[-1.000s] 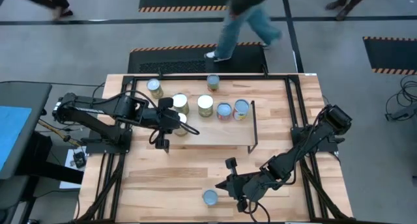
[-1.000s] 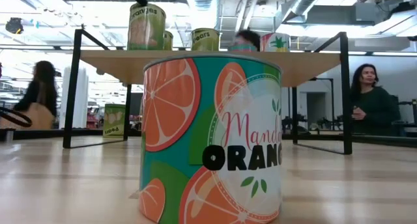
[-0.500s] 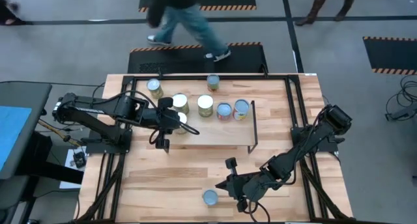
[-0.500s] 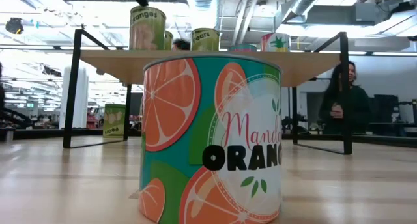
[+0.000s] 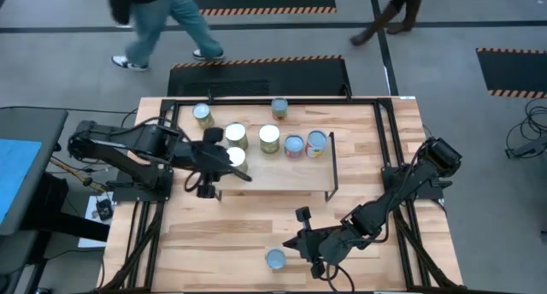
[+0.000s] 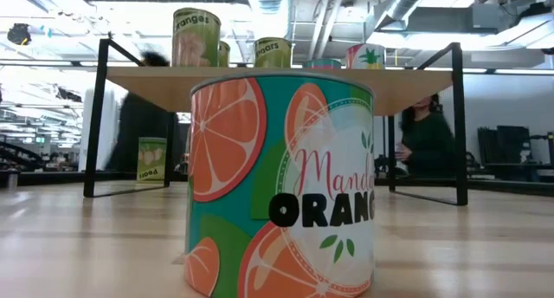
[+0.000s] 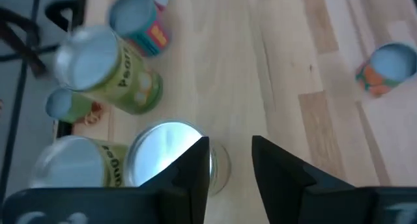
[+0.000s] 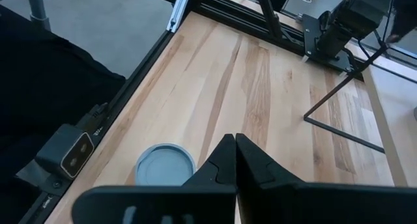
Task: Pick and place cans onto a shelf
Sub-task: Put the canned pears on the shelf
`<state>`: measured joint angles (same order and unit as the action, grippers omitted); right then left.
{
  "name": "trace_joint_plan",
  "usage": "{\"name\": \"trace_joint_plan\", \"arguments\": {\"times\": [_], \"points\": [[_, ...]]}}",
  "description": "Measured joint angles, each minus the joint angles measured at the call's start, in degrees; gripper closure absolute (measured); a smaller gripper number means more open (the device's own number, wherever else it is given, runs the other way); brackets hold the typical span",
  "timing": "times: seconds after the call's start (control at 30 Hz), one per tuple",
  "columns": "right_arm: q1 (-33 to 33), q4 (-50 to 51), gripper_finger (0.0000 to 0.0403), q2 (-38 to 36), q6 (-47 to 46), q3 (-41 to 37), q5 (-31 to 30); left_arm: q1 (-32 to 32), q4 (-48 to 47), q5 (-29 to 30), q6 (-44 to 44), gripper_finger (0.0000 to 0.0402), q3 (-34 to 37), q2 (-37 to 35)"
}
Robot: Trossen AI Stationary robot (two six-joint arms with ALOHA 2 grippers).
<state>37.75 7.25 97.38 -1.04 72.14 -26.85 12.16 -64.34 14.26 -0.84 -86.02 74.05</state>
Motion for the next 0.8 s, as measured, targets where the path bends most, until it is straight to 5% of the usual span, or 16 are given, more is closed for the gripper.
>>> {"name": "trace_joint_plan", "arguments": {"times": [0.37,0.6,0.8], "points": [[1.7,0.0,0.0393,0.0,0.0,0.8,0.0,-1.8,-13.2,12.3,-0.1,0.0328,-3.9,-8.4],[1.3,0.0,0.0393,0.0,0.2,0.8,-0.1,-20.2,-16.0,11.4,-6.8,0.0397,3.4,-13.0],[1.1,0.0,0.0393,0.0,0.2,0.8,-0.1,-41.0,-8.0,-1.9,-19.6,0.0401,10.0,-13.5]]}}
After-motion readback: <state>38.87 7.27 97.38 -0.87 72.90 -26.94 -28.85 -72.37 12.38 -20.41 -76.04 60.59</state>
